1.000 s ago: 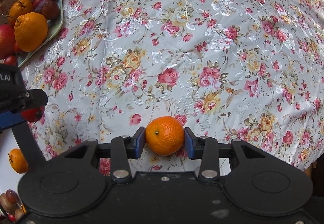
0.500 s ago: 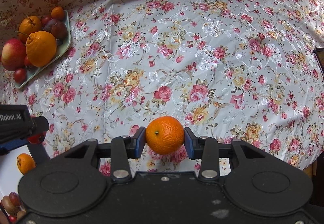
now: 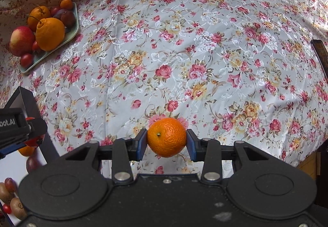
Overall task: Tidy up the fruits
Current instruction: 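Lift the tomato and tangerine and carry them toward the white box, then open both tools to drop the tomato and tangerine into the box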
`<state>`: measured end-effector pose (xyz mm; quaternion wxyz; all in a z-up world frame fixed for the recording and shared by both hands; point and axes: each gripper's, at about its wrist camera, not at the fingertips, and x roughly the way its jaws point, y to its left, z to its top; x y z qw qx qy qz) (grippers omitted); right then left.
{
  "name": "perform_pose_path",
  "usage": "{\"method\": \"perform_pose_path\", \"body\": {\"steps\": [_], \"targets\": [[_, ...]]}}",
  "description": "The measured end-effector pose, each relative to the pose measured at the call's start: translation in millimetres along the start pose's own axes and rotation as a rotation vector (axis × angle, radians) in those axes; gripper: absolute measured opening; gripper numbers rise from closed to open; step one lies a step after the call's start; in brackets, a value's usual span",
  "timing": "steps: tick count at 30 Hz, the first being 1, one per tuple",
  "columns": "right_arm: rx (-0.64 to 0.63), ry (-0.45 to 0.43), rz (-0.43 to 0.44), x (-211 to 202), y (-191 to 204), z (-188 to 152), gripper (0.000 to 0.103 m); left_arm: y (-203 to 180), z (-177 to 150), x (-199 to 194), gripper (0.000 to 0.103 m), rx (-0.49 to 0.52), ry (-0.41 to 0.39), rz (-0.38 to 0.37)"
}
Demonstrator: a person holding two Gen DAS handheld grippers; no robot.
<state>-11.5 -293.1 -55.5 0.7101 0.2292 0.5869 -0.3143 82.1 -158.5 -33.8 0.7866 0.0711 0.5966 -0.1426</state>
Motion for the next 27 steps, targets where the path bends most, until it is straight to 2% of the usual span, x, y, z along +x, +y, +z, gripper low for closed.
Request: {"method": "perform_pose_path", "body": {"steps": [8, 14, 22, 27], "targets": [[-0.024, -0.01, -0.004, -5, 9, -15, 0.041, 19, -10, -12, 0.043, -0.009, -0.021, 0.008], [-0.053, -0.035, -0.006, -11, 25, -23, 0.041, 49, -9, -24, 0.043, -0.056, -0.062, 0.035], [-0.129, -0.09, 0.026, -26, 70, -32, 0.041, 112, -1, -31, 0.043, -0.177, -0.096, 0.094], [-0.195, -0.143, 0.086, -42, 109, -42, 0.041, 150, -1, -32, 0.043, -0.245, -0.097, 0.118]]}}
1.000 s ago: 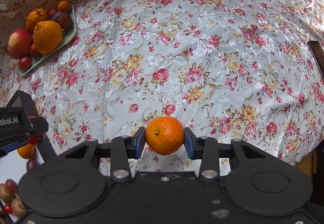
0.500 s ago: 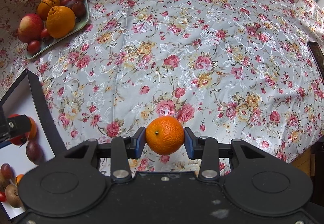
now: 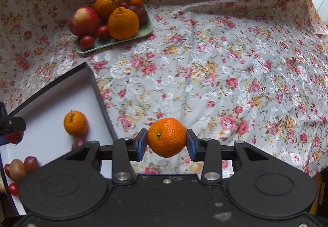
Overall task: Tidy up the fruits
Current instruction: 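Open both tools to drop the tomato and tangerine into the box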
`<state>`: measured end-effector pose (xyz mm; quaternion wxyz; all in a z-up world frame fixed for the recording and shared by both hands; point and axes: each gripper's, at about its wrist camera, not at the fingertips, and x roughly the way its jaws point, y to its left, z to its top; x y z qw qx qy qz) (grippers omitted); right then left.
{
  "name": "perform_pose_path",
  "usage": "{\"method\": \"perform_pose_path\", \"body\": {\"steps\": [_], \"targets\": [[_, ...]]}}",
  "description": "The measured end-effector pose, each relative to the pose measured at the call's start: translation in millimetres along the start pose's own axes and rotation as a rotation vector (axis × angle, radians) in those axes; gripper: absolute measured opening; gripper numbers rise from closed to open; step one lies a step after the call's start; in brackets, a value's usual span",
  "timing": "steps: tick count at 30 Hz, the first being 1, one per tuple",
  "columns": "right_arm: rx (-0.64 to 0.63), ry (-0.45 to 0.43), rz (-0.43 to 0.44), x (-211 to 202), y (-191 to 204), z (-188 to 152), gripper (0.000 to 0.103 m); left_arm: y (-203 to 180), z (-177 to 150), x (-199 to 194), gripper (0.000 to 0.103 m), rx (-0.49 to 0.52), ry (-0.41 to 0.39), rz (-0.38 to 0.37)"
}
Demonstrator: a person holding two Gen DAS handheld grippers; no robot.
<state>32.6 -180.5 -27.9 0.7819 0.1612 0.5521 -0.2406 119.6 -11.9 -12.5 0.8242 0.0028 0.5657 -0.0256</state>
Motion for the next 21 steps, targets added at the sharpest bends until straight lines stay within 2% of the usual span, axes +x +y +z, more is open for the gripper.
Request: {"method": "perform_pose_path", "body": {"steps": [4, 10, 16, 21], "targets": [[-0.055, -0.029, 0.075, -9, 35, -6, 0.041, 25, 4, 4, 0.043, -0.043, 0.003, 0.018], [-0.175, -0.006, 0.185, -16, 79, -18, 0.041, 53, 7, 11, 0.043, -0.075, 0.014, 0.047], [-0.281, -0.012, 0.225, -14, 107, -25, 0.041, 70, 6, 16, 0.043, -0.085, 0.025, 0.067], [-0.291, 0.018, 0.25, -8, 115, -24, 0.042, 75, 5, 20, 0.043, -0.072, 0.027, 0.076]]}}
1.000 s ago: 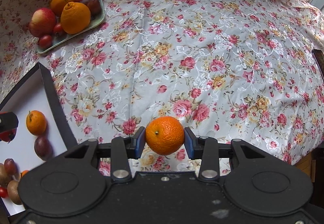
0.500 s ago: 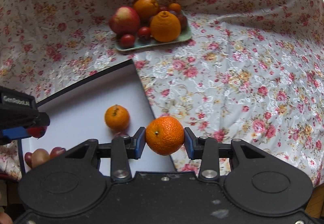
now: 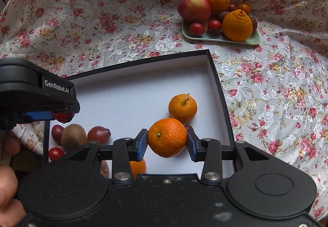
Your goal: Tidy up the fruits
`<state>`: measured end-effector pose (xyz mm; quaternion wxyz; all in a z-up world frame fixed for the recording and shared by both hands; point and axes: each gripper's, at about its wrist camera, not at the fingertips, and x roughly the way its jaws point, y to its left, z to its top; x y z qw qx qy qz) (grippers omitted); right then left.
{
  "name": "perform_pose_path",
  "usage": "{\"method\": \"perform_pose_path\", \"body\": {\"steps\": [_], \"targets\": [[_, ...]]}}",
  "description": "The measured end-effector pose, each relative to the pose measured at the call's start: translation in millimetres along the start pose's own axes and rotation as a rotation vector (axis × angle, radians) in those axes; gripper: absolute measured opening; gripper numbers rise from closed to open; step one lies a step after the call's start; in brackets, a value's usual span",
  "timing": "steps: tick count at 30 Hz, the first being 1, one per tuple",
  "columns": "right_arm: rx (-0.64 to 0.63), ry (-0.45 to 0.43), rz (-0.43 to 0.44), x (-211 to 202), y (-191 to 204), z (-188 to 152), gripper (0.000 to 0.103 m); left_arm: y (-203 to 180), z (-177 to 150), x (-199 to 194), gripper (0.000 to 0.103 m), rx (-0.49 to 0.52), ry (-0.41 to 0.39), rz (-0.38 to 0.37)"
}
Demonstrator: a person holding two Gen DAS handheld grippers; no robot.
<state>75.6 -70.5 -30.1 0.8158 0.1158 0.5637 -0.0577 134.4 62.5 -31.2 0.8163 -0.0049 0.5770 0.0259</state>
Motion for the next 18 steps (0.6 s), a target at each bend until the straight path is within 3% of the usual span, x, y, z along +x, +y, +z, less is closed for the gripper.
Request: {"method": "perform_pose_path", "body": {"steps": [3, 8, 18], "targets": [[0.0, 0.008, -0.018, 3, 3, 2, 0.042, 1, 0, 0, 0.043, 0.008, -0.003, -0.015], [-0.066, -0.064, -0.061, -1, 10, 1, 0.041, -2, 0, -3, 0.044, 0.032, -0.028, -0.001], [-0.036, -0.038, -0.06, 2, 4, 5, 0.041, -4, 2, -2, 0.044, 0.021, -0.027, 0.013]]}}
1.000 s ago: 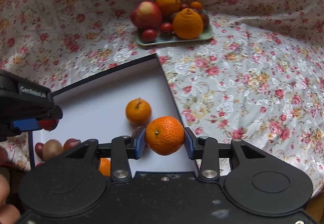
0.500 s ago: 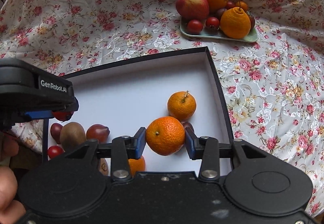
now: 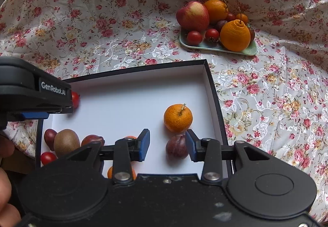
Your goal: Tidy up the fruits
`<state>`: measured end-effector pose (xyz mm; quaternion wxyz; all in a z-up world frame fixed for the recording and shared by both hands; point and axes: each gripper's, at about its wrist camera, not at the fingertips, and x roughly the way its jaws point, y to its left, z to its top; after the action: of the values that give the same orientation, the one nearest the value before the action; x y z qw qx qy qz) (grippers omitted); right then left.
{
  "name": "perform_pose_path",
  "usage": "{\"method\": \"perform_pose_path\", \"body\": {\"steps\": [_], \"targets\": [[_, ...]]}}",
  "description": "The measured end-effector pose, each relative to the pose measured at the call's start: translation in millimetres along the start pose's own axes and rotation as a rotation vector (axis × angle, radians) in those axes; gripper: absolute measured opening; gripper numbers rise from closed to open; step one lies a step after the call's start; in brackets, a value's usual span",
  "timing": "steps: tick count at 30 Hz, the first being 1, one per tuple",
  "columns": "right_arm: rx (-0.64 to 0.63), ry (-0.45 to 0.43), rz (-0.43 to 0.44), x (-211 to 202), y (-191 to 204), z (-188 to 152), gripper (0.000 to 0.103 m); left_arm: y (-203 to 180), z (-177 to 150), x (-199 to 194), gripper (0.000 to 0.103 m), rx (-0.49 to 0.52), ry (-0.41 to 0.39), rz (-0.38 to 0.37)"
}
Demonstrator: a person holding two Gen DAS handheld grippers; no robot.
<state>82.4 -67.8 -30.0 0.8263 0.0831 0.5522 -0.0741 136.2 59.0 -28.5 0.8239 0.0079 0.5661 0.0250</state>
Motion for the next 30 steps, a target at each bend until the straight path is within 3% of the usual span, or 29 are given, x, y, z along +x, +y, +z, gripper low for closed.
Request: {"method": "perform_pose_path", "body": {"steps": [6, 12, 18, 30], "targets": [[-0.056, 0.026, 0.041, 6, -3, 5, 0.041, -2, -2, -1, 0.044, 0.005, -0.003, 0.018], [-0.074, -0.039, -0.067, 1, -4, 4, 0.04, -6, -7, -4, 0.044, 0.025, -0.018, 0.044], [-0.01, -0.003, -0.046, -3, -16, 4, 0.04, -10, -19, -13, 0.044, 0.07, -0.055, 0.082], [0.007, -0.032, -0.122, -41, -42, -37, 0.04, -13, -77, -59, 0.044, 0.14, -0.108, 0.061]]}}
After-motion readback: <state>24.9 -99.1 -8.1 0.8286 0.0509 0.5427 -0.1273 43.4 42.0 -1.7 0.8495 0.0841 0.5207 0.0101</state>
